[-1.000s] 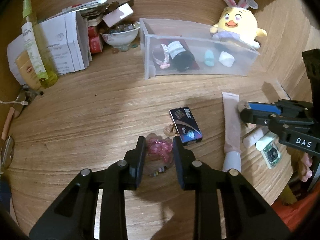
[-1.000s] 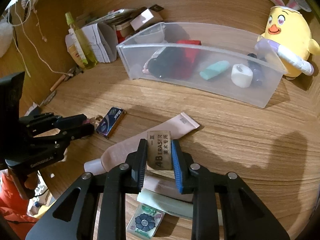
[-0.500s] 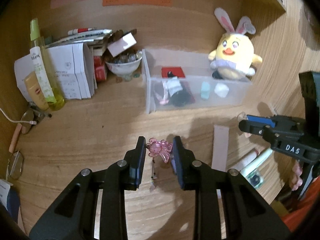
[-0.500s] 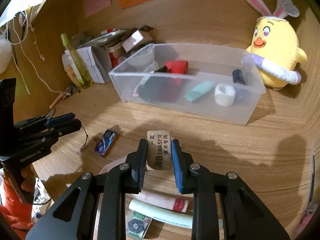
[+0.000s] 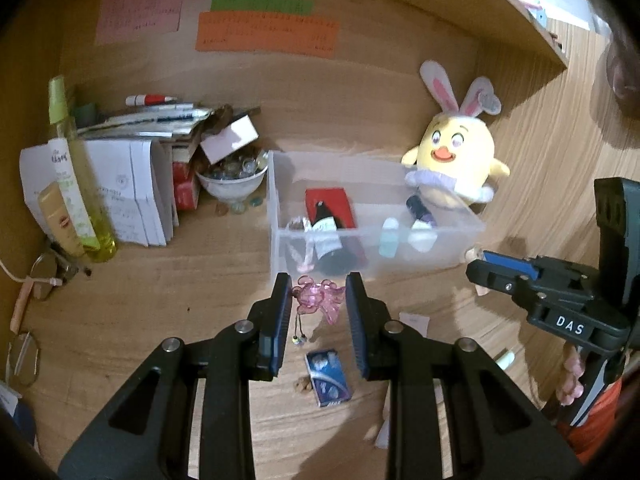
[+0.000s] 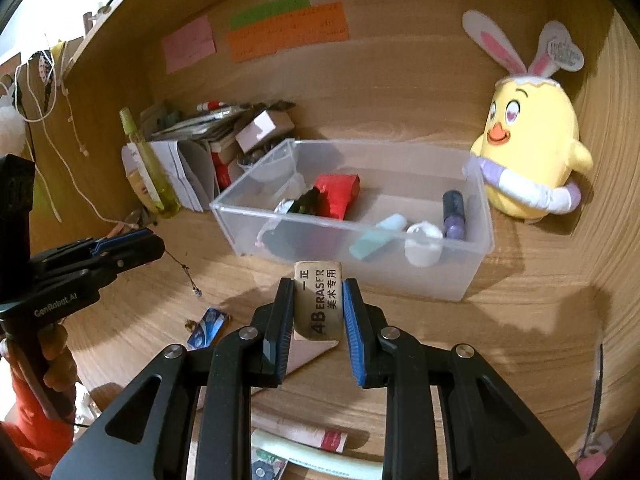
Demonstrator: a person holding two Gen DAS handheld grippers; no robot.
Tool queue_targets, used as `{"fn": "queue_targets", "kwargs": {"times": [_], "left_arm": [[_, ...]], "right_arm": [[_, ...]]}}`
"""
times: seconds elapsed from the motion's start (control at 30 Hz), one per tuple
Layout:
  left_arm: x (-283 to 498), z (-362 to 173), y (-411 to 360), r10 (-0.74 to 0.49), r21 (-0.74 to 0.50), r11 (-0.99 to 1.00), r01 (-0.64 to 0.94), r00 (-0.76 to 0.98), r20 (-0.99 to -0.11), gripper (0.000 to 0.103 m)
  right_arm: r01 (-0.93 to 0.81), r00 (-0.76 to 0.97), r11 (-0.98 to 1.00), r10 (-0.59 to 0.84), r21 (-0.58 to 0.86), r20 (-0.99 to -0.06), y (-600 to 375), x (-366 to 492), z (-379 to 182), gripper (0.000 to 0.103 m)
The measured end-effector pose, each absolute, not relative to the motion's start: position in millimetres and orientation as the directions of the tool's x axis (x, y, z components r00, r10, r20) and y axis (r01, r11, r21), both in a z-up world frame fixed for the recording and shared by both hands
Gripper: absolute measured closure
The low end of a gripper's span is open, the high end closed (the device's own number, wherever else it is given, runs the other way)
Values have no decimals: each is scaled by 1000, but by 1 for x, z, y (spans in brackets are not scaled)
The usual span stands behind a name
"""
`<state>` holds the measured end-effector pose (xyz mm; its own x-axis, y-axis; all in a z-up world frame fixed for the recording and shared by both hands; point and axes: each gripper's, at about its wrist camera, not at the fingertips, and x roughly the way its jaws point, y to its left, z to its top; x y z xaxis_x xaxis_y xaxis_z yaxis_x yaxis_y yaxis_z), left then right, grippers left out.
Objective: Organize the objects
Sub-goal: 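Carry pink hair clip and eraser over the clear plastic bin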
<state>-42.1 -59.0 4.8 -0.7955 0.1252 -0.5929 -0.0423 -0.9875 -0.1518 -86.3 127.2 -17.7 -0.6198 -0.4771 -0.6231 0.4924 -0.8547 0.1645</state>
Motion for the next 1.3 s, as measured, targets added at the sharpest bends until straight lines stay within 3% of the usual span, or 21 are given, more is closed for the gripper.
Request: {"fn": "queue_targets", "kwargs": {"times": [0.77, 1.3], "left_arm": [[-81, 55, -35, 166, -176, -980, -91, -863, -477, 76], [-121, 60, -21, 135, -148, -987, -70, -857, -498, 76]], "right_arm": [[474, -700, -869, -470, 143, -538, 139, -118, 21, 81], [460, -730, -882, -440, 101, -523, 137, -154, 35, 81]]}}
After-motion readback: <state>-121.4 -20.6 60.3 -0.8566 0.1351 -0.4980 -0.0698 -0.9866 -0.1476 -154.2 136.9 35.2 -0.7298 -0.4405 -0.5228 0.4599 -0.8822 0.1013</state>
